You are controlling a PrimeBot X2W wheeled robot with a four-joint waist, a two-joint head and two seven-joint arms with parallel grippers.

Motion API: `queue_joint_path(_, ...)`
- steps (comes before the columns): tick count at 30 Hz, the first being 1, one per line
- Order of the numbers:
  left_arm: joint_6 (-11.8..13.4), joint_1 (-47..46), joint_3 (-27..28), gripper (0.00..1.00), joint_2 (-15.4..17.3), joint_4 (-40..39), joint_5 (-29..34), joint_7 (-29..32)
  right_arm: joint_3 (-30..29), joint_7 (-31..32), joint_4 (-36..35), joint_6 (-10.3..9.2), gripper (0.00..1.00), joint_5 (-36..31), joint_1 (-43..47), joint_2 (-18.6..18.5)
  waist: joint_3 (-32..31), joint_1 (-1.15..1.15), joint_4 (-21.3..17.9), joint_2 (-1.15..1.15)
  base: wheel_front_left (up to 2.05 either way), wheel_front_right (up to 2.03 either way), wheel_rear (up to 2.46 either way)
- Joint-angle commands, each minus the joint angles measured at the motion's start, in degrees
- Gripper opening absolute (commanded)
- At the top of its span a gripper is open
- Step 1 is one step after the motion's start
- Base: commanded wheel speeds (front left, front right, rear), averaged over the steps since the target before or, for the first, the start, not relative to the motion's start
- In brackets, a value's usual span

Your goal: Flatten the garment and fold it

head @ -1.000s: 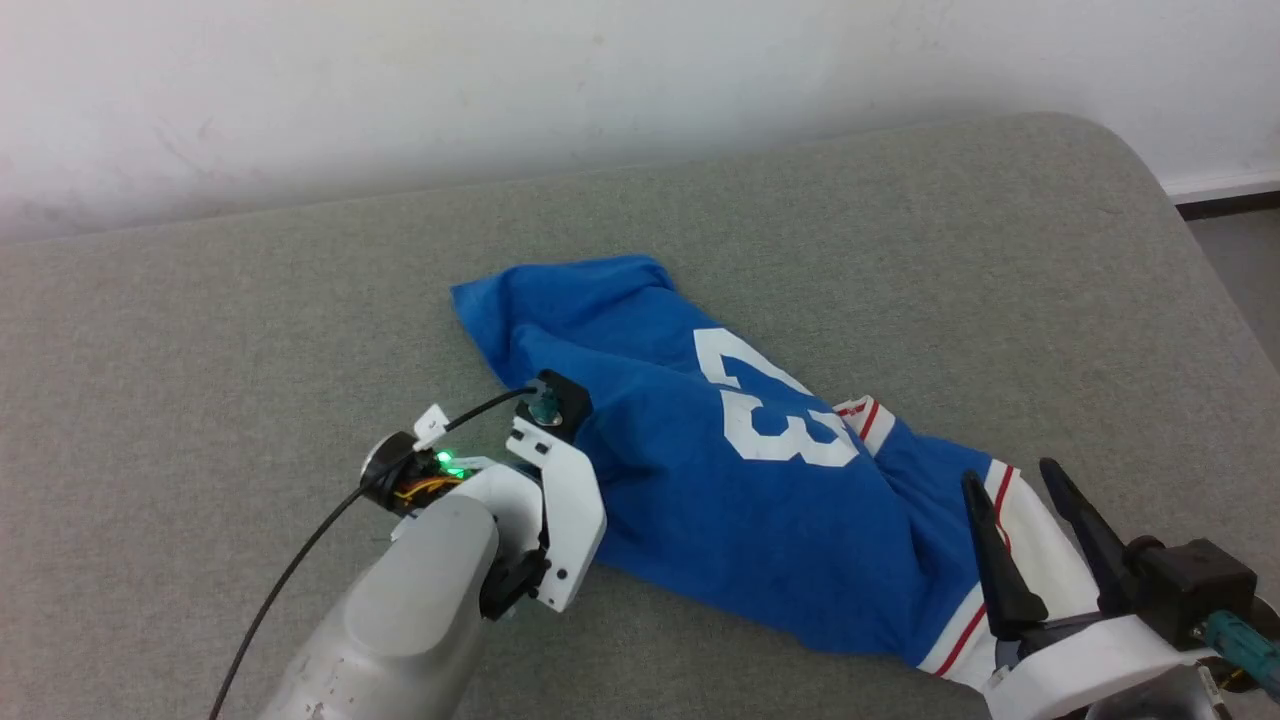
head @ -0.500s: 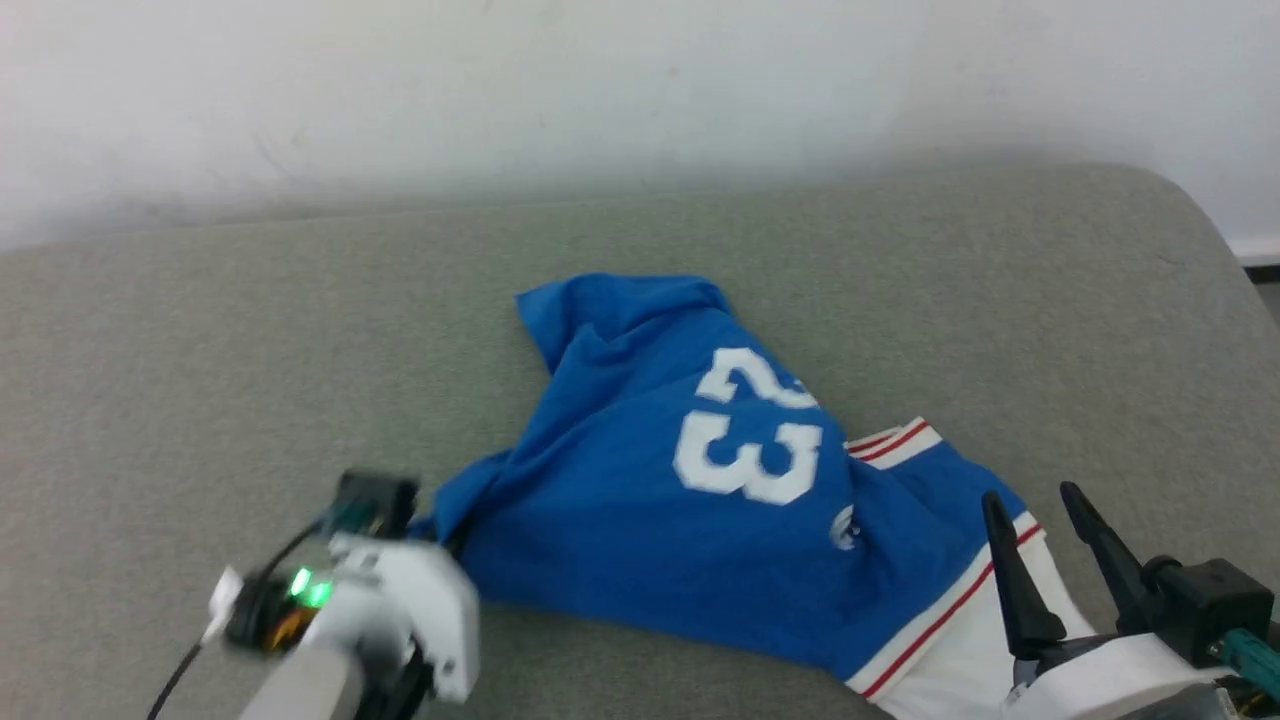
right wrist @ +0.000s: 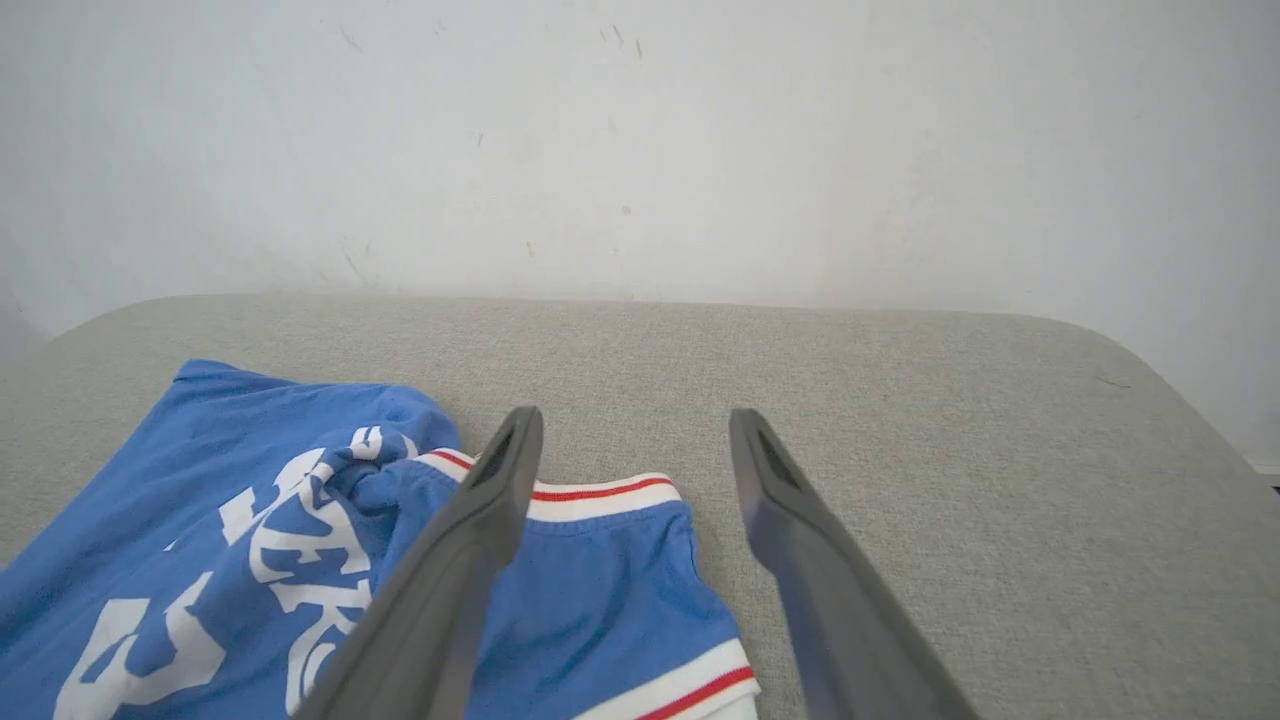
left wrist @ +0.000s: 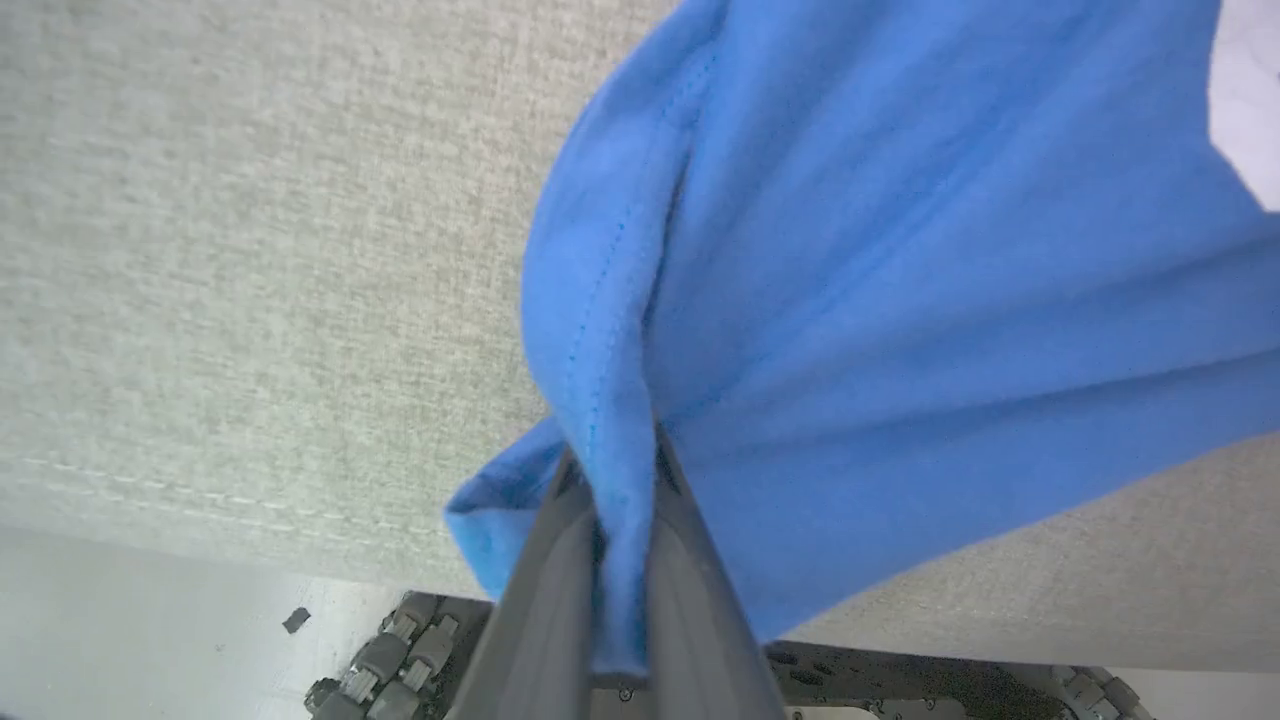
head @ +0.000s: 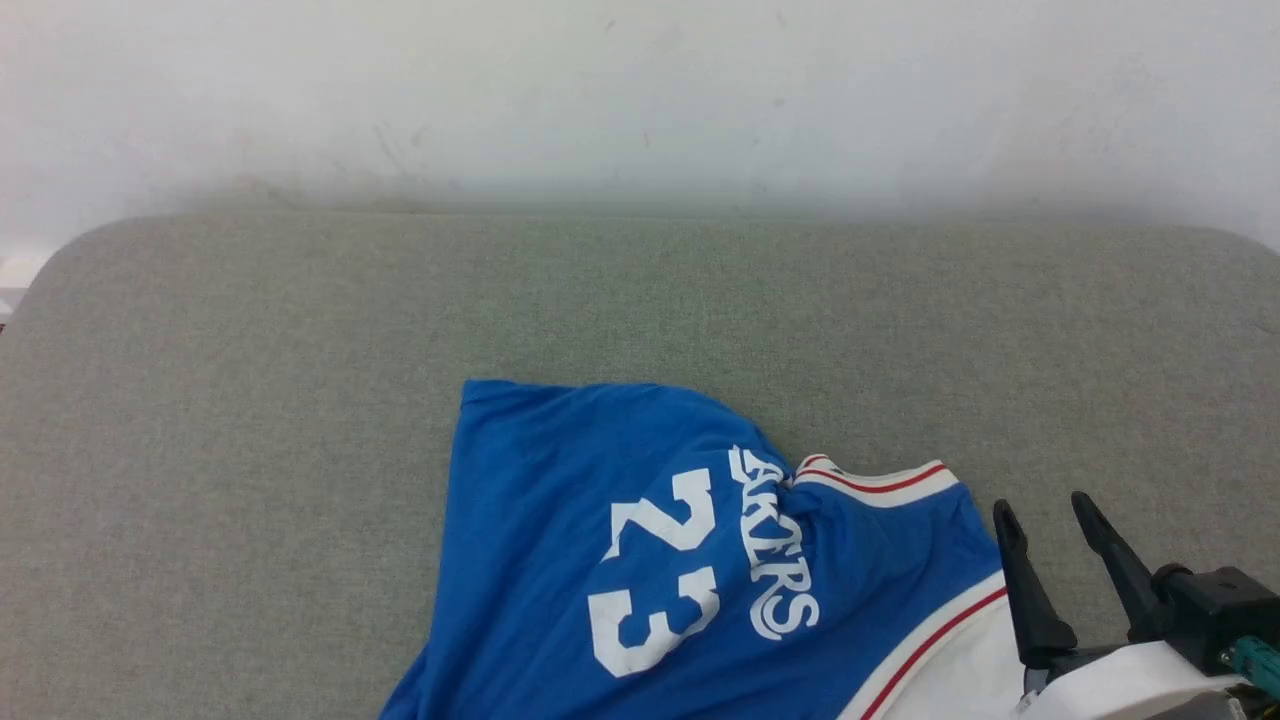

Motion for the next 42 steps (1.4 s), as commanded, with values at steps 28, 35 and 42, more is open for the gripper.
queue_joint_path(28,-21.0,-56.4,-9.3,1.0,-4.7,29.5,5.1,1.4,1.9,-1.2,0.0,-0.04,1.0,2.0,-5.5,0.1,10.7,0.01,-12.9,0.0,0.0,0.0,0.0)
queue_joint_path(35,-23.8,-61.9,-13.8,1.0,-3.5,42.0,5.2,10.3,2.6,-2.5,2.5,-0.04,1.0,3.2,-7.5,0.1,13.3,0.01,-14.6,0.0,0.0,0.0,0.0)
queue_joint_path(42,-24.6,-60.8,-17.2,0.72,-0.2,47.2,4.2,18.5,0.7,-3.6,4.5,-0.04,1.0,4.9,-8.2,0.1,13.8,0.01,-15.4,0.0,0.0,0.0,0.0)
